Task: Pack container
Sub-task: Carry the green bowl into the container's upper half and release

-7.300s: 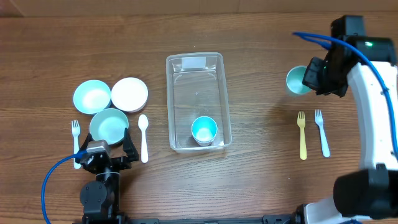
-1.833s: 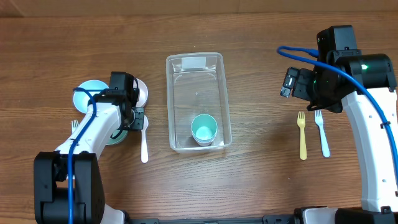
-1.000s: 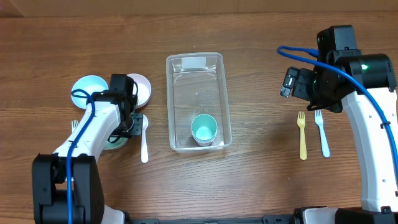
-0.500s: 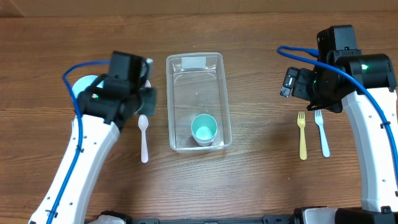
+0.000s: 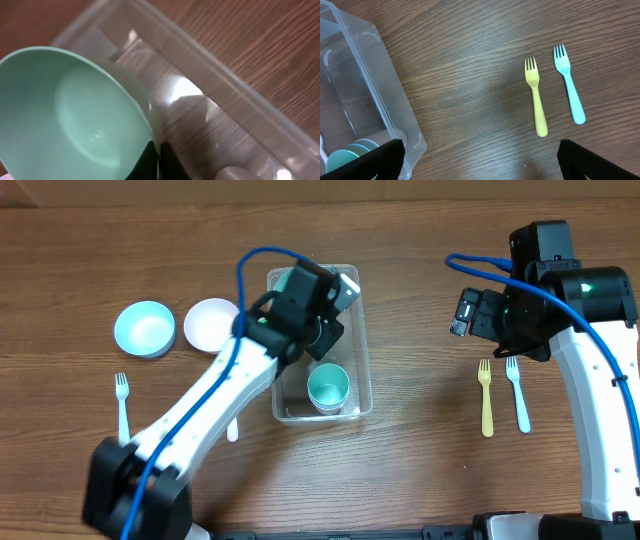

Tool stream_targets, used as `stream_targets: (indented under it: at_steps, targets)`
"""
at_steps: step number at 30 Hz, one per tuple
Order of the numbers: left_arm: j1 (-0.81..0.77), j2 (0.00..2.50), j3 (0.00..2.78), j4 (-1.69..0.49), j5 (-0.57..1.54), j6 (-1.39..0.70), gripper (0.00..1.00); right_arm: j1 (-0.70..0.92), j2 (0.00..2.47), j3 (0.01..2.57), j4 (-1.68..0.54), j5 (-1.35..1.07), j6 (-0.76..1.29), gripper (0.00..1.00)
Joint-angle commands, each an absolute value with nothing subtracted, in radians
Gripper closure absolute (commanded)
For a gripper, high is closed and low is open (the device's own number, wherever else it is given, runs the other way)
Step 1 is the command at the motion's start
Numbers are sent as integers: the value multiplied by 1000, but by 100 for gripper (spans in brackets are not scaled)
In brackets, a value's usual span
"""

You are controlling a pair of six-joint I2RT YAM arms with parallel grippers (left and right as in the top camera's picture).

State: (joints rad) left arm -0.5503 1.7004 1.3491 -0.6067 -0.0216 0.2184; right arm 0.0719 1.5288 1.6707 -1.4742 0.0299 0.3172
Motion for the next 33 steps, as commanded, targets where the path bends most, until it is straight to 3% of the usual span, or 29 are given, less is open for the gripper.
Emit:
stream_targets:
  at_steps: [1, 21, 27, 29, 31, 32, 33]
  targets:
    - [-558, 1746, 1361, -588, -55, 267, 96, 68, 1509, 1695, -1469, 36, 314, 0]
    - [-558, 1758, 1362, -580, -43, 277, 92, 68, 1509, 1695, -1469, 36, 314, 0]
    - [-537, 1737, 1582, -760, -230, 55, 89, 68, 1509, 1695, -1469, 36, 314, 0]
    - [-499, 1729, 1707, -902, -294, -80, 63, 68, 1509, 1695, -1468, 36, 314, 0]
    - [-444, 1721, 1779, -1008, -287, -168, 62, 68, 1509, 1695, -1469, 36, 314, 0]
    - [-406, 1718, 1801, -1058, -266, -203, 40, 68, 1509, 1695, -1469, 36, 314, 0]
    - [-364, 1714, 1808, -1092, -230, -222, 0, 68, 1509, 1695, -1469, 36, 314, 0]
